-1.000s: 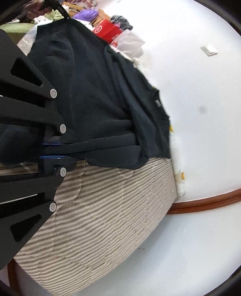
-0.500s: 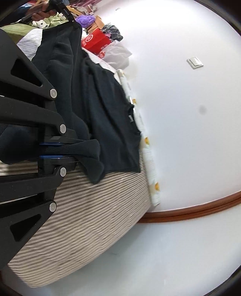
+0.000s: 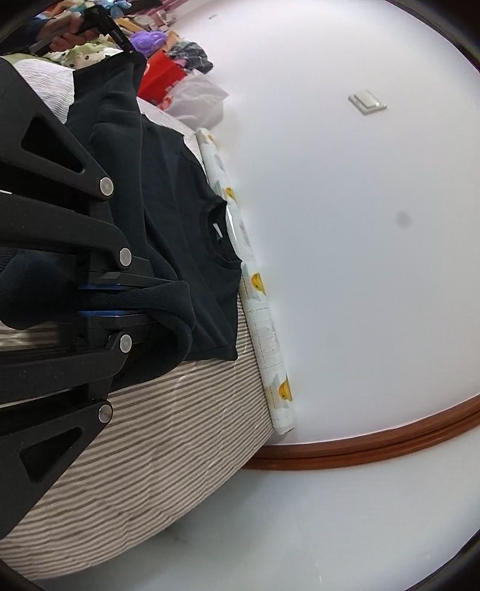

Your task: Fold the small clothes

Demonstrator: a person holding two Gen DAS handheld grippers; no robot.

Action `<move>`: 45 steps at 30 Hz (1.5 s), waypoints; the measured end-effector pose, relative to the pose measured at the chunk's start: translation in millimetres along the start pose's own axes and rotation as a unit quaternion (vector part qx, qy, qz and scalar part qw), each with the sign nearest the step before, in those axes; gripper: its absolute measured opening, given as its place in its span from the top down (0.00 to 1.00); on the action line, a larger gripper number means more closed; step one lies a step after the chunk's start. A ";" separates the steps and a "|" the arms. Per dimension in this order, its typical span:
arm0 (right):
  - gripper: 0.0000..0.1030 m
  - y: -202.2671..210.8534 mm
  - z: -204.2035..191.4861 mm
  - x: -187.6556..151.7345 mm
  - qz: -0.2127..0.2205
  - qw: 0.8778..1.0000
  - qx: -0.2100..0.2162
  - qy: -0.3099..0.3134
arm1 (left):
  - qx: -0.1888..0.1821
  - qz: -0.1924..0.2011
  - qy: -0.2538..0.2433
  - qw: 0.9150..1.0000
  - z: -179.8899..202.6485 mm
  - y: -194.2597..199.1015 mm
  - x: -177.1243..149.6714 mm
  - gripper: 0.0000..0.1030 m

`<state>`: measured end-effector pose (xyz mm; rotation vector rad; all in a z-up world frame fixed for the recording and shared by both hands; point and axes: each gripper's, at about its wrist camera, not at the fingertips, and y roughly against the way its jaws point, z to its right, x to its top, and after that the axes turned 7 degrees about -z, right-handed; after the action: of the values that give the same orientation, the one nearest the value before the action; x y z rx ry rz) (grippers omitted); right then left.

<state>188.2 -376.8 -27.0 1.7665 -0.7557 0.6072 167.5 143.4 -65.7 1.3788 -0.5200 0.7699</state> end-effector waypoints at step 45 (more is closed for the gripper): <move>0.56 -98.3 61.8 -35.0 -0.134 0.988 -0.044 -0.060 | -0.024 -0.134 0.034 0.990 -58.8 -71.8 -51.1 0.48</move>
<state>240.2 -406.3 -132.6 1.7961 -0.6030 0.2860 181.0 191.1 -159.3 1.3403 -0.2897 0.5794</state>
